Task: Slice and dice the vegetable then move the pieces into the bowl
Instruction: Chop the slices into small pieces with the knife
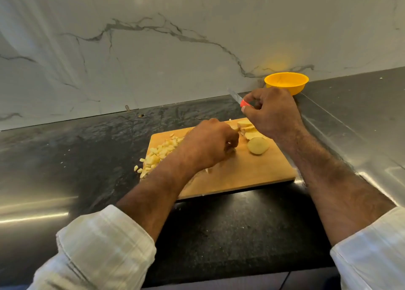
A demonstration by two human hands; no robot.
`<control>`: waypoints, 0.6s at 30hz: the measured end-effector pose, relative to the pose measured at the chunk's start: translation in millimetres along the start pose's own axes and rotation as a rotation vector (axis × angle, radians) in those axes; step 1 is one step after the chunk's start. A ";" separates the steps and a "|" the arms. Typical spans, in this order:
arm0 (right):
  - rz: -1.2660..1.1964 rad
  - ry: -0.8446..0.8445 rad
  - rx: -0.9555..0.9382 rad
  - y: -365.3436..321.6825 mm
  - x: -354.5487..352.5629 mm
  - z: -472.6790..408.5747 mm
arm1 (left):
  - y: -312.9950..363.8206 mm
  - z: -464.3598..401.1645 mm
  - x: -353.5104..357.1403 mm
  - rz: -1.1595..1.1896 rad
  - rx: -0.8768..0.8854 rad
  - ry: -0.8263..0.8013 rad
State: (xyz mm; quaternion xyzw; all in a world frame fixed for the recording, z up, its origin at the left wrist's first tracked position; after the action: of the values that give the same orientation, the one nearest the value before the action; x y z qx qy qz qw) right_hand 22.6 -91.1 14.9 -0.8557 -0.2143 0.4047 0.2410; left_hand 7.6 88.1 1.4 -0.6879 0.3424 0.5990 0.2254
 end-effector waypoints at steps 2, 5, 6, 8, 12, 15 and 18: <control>-0.008 -0.022 0.015 0.0 -4.1 5.0 | -0.8 1.9 -2.8 -0.069 0.017 -0.066; -0.010 -0.067 0.037 -2.0 -7.3 14.1 | -7.3 6.2 -5.6 -0.056 0.046 -0.173; -0.005 -0.081 0.041 -5.5 -7.1 17.0 | -9.6 8.0 -5.3 -0.047 0.052 -0.180; 0.021 -0.109 0.050 -16.1 -7.8 23.9 | -14.3 10.3 -3.7 -0.023 0.030 -0.138; 0.169 -0.135 0.099 -33.6 -30.4 59.4 | -24.3 11.1 -0.5 0.103 -0.050 -0.038; 0.281 -0.227 0.215 -34.7 -45.6 106.6 | -28.3 10.0 2.4 0.137 -0.052 -0.026; 0.302 -0.304 0.258 -43.6 -47.0 143.2 | -27.8 10.0 3.3 0.114 -0.058 -0.005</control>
State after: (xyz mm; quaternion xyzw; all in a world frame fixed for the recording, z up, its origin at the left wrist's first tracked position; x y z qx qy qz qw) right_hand -126.2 -48.7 -11.5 -0.7693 -0.0643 0.5844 0.2500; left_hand 21.6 113.1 -6.4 -0.6722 0.3628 0.6222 0.1716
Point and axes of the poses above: each hand's wrist, its own z-axis away from the middle knuckle, its own x-axis out of the palm, y = z × x, the point moved 3 cm from there along -z, towards the middle knuckle, and after that the axes turned 10 degrees about x, right-handed, at the moved point
